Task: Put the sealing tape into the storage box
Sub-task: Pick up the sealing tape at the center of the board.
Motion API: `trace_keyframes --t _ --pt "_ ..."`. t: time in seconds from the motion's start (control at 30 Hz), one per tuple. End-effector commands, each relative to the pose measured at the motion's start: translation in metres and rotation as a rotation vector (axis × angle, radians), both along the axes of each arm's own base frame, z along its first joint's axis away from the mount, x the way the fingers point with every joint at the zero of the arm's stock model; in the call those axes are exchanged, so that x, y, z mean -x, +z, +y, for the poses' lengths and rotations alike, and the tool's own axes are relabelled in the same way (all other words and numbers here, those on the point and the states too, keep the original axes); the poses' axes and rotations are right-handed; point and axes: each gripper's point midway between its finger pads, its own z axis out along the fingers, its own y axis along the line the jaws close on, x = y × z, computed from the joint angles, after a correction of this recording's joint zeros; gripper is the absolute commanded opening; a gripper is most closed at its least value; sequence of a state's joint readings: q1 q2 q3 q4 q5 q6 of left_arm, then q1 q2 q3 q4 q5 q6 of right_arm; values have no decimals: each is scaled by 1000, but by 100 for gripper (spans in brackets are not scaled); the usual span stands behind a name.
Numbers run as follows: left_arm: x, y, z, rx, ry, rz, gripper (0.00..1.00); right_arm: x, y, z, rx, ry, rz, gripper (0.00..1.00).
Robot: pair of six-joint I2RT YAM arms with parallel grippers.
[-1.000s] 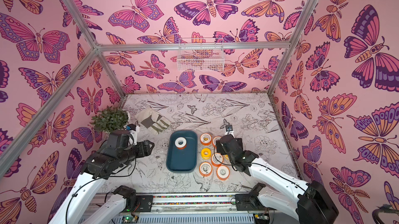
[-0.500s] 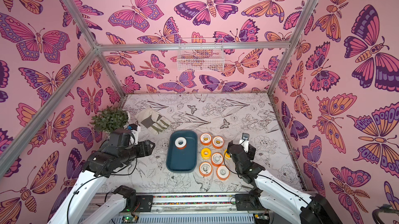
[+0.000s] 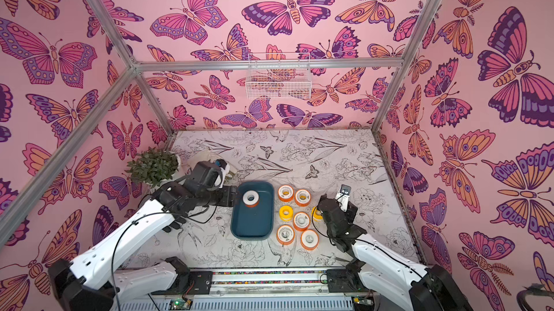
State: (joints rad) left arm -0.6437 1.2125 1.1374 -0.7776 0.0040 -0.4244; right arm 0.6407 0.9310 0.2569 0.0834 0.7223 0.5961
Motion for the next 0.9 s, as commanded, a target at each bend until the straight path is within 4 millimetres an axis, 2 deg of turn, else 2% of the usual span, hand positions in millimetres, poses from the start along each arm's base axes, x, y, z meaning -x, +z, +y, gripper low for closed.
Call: trace_keyframes --t 0.0,0.2,0.33,0.43,0.63,0.87 --pt "-16 -6 -36 -62 -101 -6 78 0 0 -6 -2 -36 -2 99" --pt "-31 -24 -109 -69 -331 54 83 0 -1 -6 -6 -35 0 99" --pt "-41 -46 -147 -117 -459 89 87 -1 -3 -5 -8 -33 14 99" --pt "-44 -55 -172 -96 -528 115 90 -2 -3 -5 -11 -32 18 99" --pt "-49 -77 -206 -140 -603 152 93 -1 -4 -6 -15 -33 20 99" --pt "-51 -97 -231 -191 -666 157 96 -1 -5 -7 -16 -41 26 99"
